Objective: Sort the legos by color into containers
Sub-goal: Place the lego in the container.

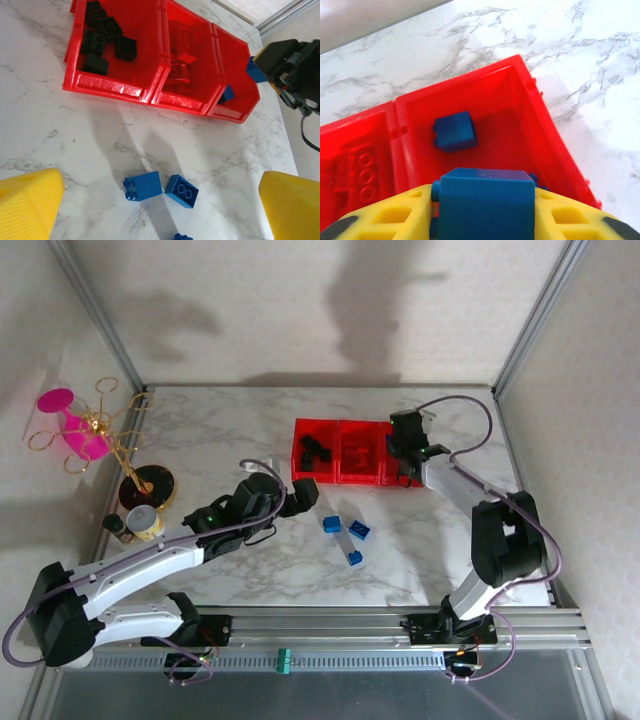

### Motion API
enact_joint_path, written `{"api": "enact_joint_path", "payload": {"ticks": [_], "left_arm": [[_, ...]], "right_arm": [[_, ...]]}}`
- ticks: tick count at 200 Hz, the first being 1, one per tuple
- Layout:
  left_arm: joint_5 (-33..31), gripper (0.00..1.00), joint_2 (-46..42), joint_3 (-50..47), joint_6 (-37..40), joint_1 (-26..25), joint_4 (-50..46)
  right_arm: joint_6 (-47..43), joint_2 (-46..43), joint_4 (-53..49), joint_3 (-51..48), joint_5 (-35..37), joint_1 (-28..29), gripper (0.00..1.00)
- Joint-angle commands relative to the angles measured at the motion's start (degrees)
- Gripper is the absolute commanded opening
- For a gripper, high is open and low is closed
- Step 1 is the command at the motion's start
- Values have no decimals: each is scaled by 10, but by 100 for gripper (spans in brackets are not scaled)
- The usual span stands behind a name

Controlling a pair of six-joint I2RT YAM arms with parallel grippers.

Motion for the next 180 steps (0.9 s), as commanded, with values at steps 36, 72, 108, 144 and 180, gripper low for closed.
{"api": "enact_joint_path", "payload": {"ticks": [36,72,108,144,180], "left_arm": [[16,99,21,35,23,5,10],[14,100,19,37,26,6,2],[16,100,17,35,24,5,4],[12,100,6,29,20,6,5],[10,100,-23,9,8,6,2]], "right_arm": [[-22,98,18,87,-24,-35,49],[-22,103,14,94,-32,-37,59],[-25,66,17,61,-45,-31,64],[-23,4,14,13,-49,-4,68],[-22,-55,-2,-32,-44,51,71]]}}
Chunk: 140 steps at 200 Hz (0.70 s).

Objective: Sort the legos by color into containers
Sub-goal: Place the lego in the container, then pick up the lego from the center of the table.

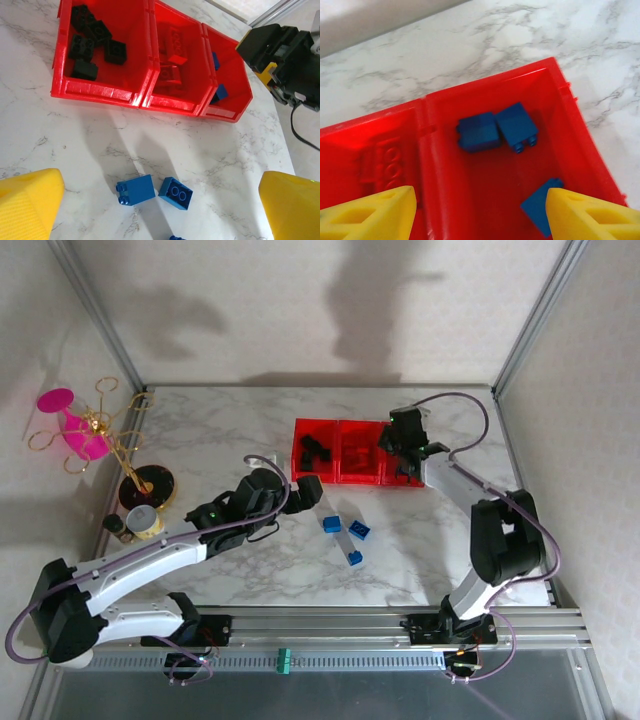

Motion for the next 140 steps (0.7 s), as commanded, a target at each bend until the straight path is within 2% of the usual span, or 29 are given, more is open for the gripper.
{"api": "enact_joint_path", "payload": {"ticks": [1,94,140], "left_arm": [[1,100,-32,-9,-6,5,1],[-24,100,-115,-73,-44,5,-42],[-35,100,-134,-100,-65,5,-39]], "right_arm": [[-1,-42,-12,-32,2,38,71],[43,-126,-74,-166,-19,195,79],[63,-138,-63,-220,-57,222,81]]}}
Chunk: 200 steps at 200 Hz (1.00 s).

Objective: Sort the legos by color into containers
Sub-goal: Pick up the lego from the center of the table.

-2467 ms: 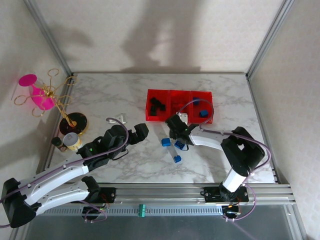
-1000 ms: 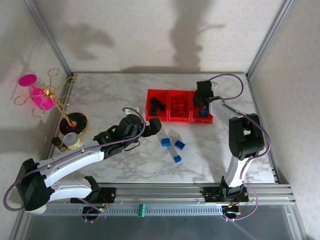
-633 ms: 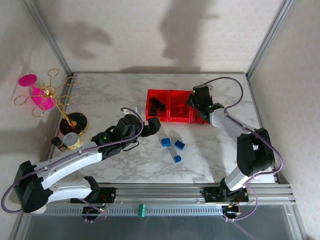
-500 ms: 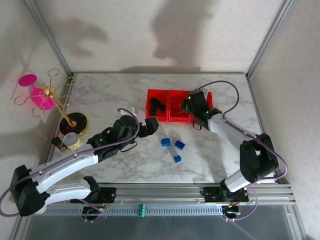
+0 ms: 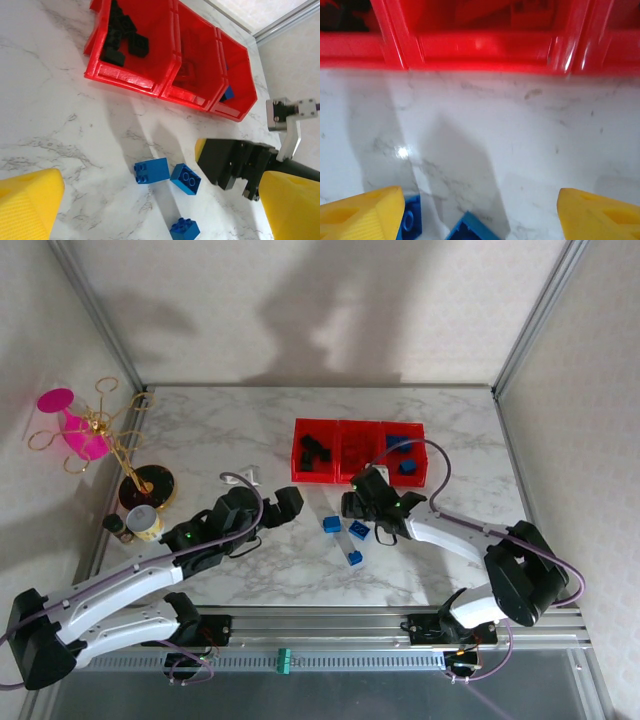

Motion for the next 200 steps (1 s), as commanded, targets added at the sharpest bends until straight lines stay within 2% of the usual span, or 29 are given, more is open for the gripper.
{"api": "enact_joint_path", "payload": {"ticks": [1,72,127,167,200], "left_arm": [[-19,100,-13,-12,-18,5,-7],[-18,100,-17,-9,-22,5,-13],[-18,100,-13,-6,-21,5,-11],[-19,100,-10,-5,-17,5,-11],[-21,100,-7,-5,-14,5,-12]], "right_arm": [[16,-19,1,-31,-25,10,81],[-35,0,16,-50,-67,11,80],[-60,41,26,-41,-83,15,72],[-55,49,12,-38,-69,40,62],[-46,70,-20,-21,-33,67,60]]}}
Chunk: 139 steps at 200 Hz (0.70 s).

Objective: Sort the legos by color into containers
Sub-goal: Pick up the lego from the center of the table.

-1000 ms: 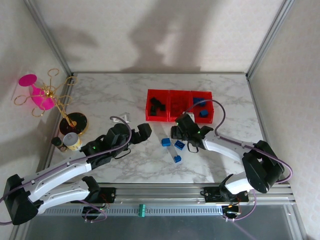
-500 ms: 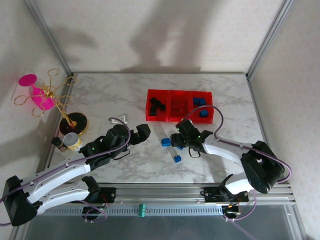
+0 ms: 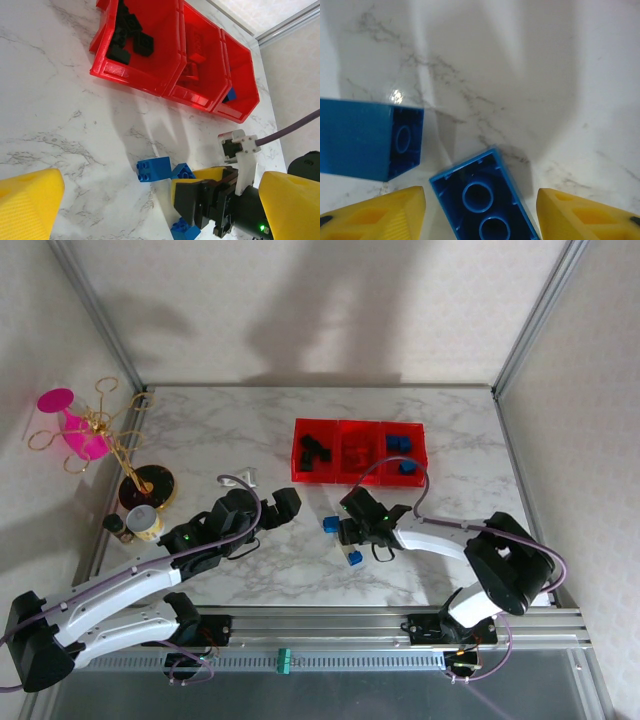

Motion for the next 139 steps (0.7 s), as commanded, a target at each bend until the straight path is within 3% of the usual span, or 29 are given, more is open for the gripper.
{"api": "enact_joint_path", "payload": {"ticks": [1,28,109,139], "left_arm": [[-17,100,1,0,-2,5,-7],[-15,100,3,0,0,5,-7],[-9,100,6,5,1,5,-4],[-2,99,16,13,6,5,0]], "right_arm": [[6,18,-32,19,33,19,60],[9,29,-29,21,36,21,61],[19,29,-22,27,57,22,37],[25,10,-25,32,53,20,32]]}}
